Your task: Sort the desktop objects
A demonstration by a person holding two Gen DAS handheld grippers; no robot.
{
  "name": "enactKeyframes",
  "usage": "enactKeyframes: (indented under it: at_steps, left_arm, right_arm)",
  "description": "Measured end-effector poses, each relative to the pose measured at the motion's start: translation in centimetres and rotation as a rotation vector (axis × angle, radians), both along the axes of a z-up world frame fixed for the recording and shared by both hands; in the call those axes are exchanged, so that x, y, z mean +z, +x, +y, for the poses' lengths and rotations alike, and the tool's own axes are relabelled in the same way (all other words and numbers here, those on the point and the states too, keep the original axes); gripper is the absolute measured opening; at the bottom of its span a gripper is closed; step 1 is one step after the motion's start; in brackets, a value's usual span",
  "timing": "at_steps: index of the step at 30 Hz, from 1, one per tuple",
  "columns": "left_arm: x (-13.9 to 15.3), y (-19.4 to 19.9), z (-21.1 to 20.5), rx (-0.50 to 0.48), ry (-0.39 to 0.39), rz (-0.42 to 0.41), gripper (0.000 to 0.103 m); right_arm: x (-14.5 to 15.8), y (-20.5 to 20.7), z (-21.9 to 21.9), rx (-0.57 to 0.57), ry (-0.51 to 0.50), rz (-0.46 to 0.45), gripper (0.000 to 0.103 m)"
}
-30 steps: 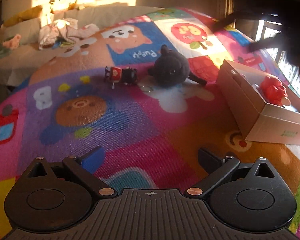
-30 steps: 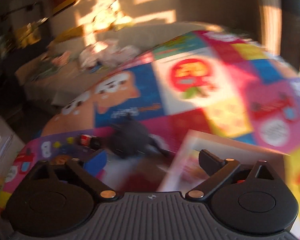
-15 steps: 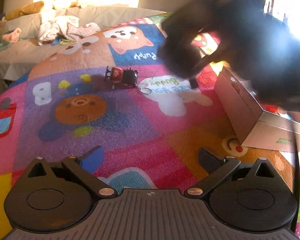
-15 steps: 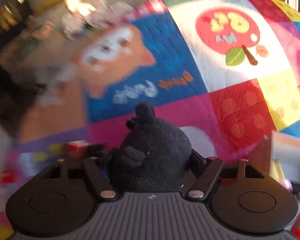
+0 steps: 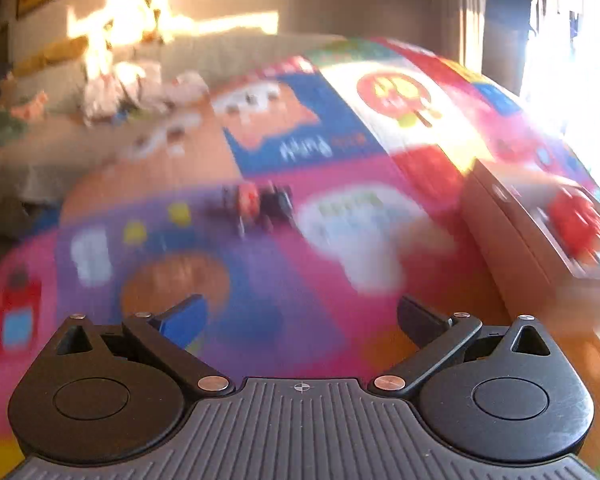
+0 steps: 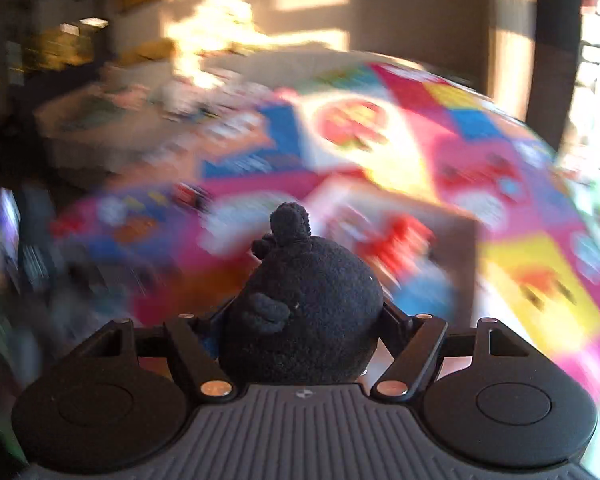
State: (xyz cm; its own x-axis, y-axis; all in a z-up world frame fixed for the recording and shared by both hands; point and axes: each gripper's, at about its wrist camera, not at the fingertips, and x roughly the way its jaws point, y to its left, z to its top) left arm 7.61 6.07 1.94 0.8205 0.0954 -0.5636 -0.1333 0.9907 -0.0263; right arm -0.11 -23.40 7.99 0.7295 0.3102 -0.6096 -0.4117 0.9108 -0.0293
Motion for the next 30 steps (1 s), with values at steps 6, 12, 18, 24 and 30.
enactKeyframes:
  at_steps: [6,12,18,24,30]
  left_arm:
    - [0.7,7.8,1.3,0.041,0.067,0.011,0.103]
    - [-1.1,12.0,1.4,0.108,0.123,0.110,0.092]
    - [-1.5,12.2,1.3,0.106,0.167,0.121,0.069]
    - [0.8,7.1,-0.1,0.006,0.091,0.051,0.069]
    - [2.5,-1.5,-3.1,-0.192,-0.075,0.086,0.069]
  right_arm:
    - [-5.1,-1.3,-2.9,-0.180,0.021,0.037,0.079]
    - [-7.3,-1.7,-3.2,-0.276,0.109,-0.023,0.095]
    - [-8.3,-1.1,-3.0,-0.301,0.143,-0.034,0.103]
    - [-8.9,0.0,-4.1,-0.332,0.212,0.046,0.103]
    - [-9.1,0.1,-3.9,-0.328,0.210,0.055,0.103]
